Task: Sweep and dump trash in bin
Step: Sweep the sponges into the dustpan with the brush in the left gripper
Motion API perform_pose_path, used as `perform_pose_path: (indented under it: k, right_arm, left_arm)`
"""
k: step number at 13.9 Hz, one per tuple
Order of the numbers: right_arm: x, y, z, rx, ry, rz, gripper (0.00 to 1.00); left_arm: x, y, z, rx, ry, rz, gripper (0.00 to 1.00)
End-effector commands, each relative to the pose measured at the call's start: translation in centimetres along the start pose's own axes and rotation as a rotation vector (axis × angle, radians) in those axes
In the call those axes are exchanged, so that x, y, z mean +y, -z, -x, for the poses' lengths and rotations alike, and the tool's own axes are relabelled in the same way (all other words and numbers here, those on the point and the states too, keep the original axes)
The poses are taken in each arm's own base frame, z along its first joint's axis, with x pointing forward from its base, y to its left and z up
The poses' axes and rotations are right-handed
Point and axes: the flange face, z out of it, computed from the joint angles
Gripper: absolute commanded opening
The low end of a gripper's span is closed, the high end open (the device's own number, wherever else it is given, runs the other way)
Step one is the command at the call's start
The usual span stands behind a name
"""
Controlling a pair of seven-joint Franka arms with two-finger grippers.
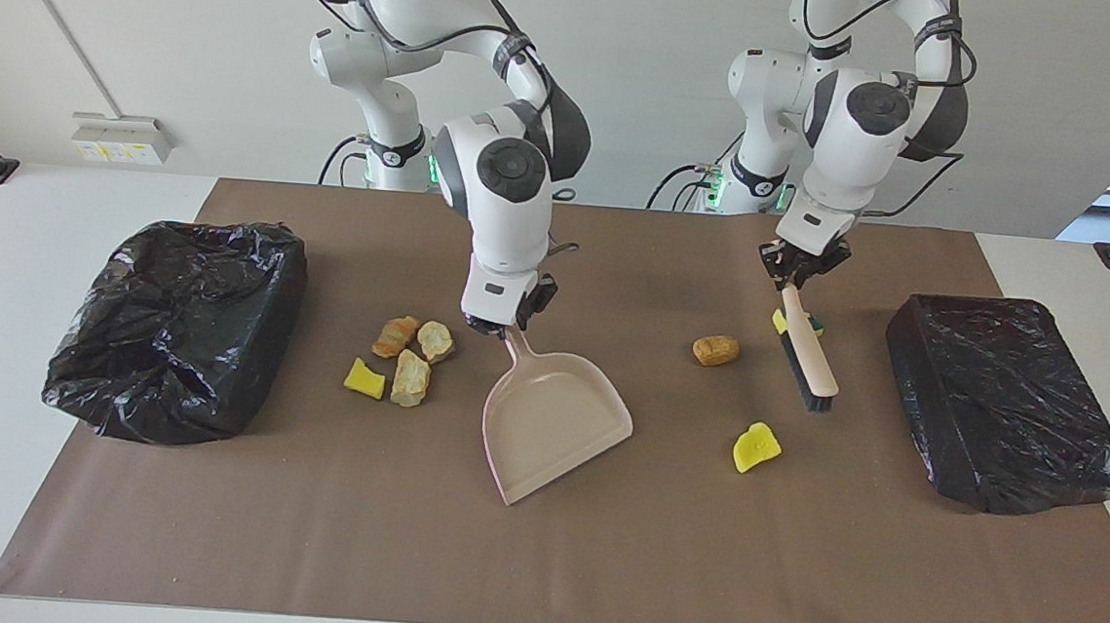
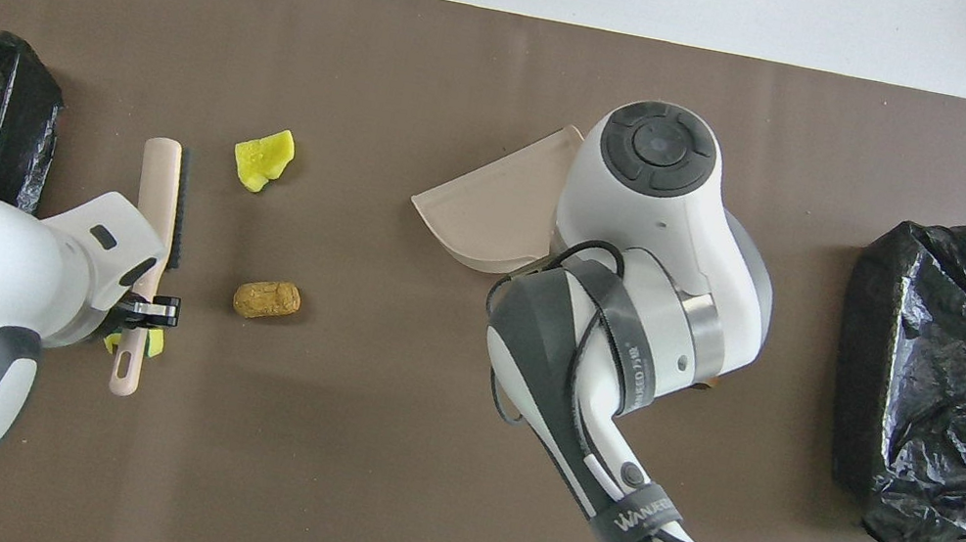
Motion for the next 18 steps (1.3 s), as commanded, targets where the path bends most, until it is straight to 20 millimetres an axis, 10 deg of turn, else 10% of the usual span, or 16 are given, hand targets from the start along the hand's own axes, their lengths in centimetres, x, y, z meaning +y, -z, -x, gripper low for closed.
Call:
perform_pose_path:
  k: [1, 5, 10, 18]
  right_arm:
    - [-2.2, -0.3, 2.6, -0.033, 0.168, -0.029, 0.0]
    - [-0.9, -4.4, 3.8, 0.036, 0.319, -0.004, 0.0]
    - [-4.2, -8.3, 0.8, 0.091, 0.431, 0.039, 0.0]
    - [-5.6, -11.1, 0.9, 0.091, 0.416, 0.062, 0.0]
  left_arm:
    - [-2.5, -0.5, 0.0, 0.006, -0.004, -0.012, 0.0]
    - [-7.8, -2.8, 0.5, -0.028, 0.11, -0.009, 0.0]
    - [-10.1, -4.5, 1.3, -0.071, 0.158, 0.009, 0.0]
    - [-6.6, -5.6, 6.5, -0.168, 0.248, 0.026, 0.0]
